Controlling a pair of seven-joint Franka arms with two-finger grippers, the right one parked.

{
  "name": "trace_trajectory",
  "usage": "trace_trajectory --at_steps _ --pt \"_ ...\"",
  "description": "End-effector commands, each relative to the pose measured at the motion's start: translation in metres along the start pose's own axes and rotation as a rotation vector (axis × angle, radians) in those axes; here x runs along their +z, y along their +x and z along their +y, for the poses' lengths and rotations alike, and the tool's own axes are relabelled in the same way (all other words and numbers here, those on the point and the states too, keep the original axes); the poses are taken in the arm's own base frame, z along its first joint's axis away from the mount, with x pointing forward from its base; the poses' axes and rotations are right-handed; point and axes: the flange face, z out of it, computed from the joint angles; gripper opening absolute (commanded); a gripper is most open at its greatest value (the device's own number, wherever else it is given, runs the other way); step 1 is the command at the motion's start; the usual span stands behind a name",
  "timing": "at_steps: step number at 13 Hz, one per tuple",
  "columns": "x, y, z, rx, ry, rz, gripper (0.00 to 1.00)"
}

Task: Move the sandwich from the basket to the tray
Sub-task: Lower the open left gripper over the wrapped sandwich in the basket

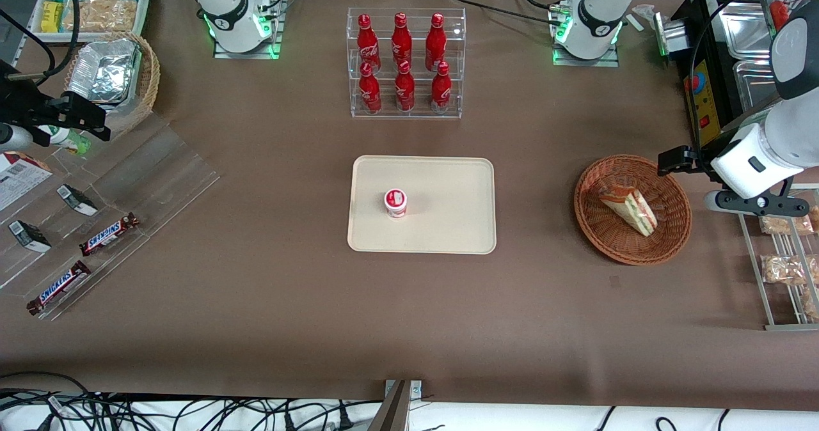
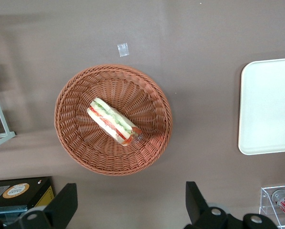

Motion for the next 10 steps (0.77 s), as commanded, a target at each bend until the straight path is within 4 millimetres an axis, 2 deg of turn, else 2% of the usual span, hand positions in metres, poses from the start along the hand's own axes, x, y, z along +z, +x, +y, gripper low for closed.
trace_trajectory --at_steps 1,3,5,8,10 --pt "-0.006 -0.002 0.004 -0.008 -0.004 -0.002 1.00" --pt "-0.005 -0.001 0.001 -0.012 -0.005 -0.005 1.00" --pt "0.010 0.006 -0.003 -0.028 -0.006 -0.031 1.00" --pt "0.063 0.027 -0.007 -0.197 0.006 -0.114 1.00" --pt "0.092 0.042 -0.010 -0.294 0.040 -0.105 1.00"
